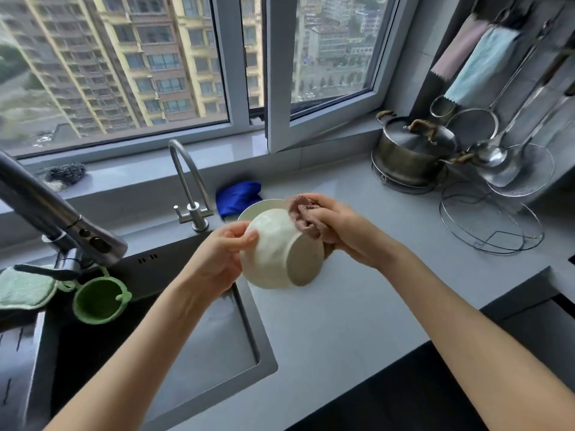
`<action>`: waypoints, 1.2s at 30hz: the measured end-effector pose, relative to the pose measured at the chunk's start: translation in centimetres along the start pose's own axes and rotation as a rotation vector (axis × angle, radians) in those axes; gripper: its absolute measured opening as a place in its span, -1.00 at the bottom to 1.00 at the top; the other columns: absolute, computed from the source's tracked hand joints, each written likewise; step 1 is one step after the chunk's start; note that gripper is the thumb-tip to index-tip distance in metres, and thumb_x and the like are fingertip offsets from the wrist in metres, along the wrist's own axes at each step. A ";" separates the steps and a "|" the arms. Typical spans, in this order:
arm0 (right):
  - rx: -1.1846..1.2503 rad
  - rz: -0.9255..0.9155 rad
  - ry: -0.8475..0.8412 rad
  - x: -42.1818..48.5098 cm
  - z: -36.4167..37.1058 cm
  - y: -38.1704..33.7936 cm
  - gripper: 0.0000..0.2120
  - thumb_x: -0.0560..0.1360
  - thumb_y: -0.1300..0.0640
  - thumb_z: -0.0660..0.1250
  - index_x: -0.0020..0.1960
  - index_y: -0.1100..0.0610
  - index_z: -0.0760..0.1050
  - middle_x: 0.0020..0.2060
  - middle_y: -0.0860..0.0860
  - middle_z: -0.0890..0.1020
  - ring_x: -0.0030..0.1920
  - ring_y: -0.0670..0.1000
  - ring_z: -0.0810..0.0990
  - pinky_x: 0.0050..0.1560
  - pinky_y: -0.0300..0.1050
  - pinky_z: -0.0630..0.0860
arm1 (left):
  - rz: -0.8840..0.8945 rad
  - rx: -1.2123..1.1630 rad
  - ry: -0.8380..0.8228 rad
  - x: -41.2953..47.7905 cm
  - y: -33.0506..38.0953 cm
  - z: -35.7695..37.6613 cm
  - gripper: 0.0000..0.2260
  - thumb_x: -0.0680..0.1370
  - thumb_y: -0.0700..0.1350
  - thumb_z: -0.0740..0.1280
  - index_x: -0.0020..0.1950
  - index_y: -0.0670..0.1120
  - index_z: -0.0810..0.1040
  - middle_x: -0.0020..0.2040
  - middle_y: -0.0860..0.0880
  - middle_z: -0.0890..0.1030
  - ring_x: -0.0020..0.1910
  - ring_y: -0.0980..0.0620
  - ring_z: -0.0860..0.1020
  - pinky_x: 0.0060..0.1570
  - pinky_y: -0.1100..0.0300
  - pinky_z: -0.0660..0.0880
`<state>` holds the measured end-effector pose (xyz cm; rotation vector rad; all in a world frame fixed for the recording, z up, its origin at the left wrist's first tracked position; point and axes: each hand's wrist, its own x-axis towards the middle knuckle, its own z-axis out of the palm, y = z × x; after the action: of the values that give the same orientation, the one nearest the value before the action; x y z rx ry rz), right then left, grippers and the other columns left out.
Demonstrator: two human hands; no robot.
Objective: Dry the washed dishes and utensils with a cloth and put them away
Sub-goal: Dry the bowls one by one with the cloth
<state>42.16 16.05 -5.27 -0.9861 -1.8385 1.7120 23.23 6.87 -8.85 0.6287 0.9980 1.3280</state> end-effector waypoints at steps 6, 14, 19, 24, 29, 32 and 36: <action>0.202 -0.174 0.132 -4.5 -2.9 4.7 -0.45 0.38 0.11 0.38 0.33 -0.12 0.33 0.16 -0.05 0.52 0.13 -0.01 0.57 0.13 0.12 0.57 | -0.065 -0.661 0.274 1.2 -3.2 6.2 -0.68 0.33 -0.29 0.32 0.08 -0.24 0.52 -0.21 -0.16 0.68 -0.32 -0.01 0.67 -0.38 0.14 0.61; -0.768 -0.831 0.378 -6.8 -1.9 10.1 -0.49 0.61 -0.10 0.16 0.46 -0.05 0.04 0.49 0.19 0.04 0.51 0.30 0.01 0.37 0.36 0.24 | -0.136 -0.854 0.364 0.5 -6.6 11.7 -0.69 0.62 -0.16 0.16 0.22 -0.35 0.46 0.09 -0.35 0.59 -0.01 -0.24 0.62 0.03 -0.13 0.55; -0.523 -0.662 0.287 -11.2 -7.1 12.3 -0.61 0.60 0.11 0.12 0.42 -0.06 0.24 0.48 0.13 0.19 0.49 -0.13 0.18 0.39 -0.15 0.35 | -0.055 -0.830 0.302 -3.0 -7.6 11.6 -0.65 0.21 -0.43 0.47 -0.02 -0.33 0.59 -0.12 -0.23 0.68 -0.27 -0.13 0.68 -0.38 0.02 0.61; -0.031 -0.318 0.411 -18.5 -9.9 8.5 -0.59 0.60 0.21 0.18 0.31 -0.23 0.33 0.24 -0.15 0.49 0.27 -0.01 0.50 0.31 0.08 0.45 | 0.158 0.133 0.202 -6.8 -8.4 13.4 -0.84 0.31 -0.28 0.44 -0.13 -0.19 0.64 -0.28 0.01 0.63 -0.33 0.11 0.57 -0.31 0.31 0.50; 0.182 -0.173 0.341 -24.6 -7.9 4.8 -0.70 0.63 0.20 0.12 0.24 -0.14 0.38 0.22 -0.07 0.49 0.07 -0.15 0.59 -0.04 -0.12 0.61 | 0.889 1.394 -0.027 -11.7 -12.1 15.9 -0.95 0.47 -0.11 0.24 -0.10 -0.01 0.39 -0.36 -0.02 0.56 -0.40 0.03 0.46 -0.44 0.25 0.37; 0.254 0.061 0.387 -27.6 -5.5 5.4 -0.78 0.62 0.11 0.18 0.22 -0.10 0.43 0.22 -0.04 0.53 0.14 -0.06 0.57 0.07 0.13 0.59 | 1.057 1.648 -0.314 -14.9 -13.8 17.4 -0.78 0.37 -0.18 0.35 -0.08 -0.06 0.36 -0.37 -0.01 0.57 -0.47 -0.08 0.50 -0.56 0.21 0.38; 0.370 0.239 0.495 -32.4 -3.9 5.8 -0.59 0.47 0.11 0.41 0.29 0.00 0.41 0.17 -0.02 0.56 0.10 0.06 0.61 -0.05 0.31 0.59 | 1.164 1.827 -0.512 -18.4 -15.2 19.6 -0.64 0.17 -0.32 0.38 -0.12 -0.14 0.37 -0.38 -0.05 0.53 -0.49 -0.09 0.47 -0.47 0.23 0.37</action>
<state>67.26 -5.67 -5.61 -1.3540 -1.0844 1.6616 48.73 -10.59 -8.39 3.0686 1.2171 0.5889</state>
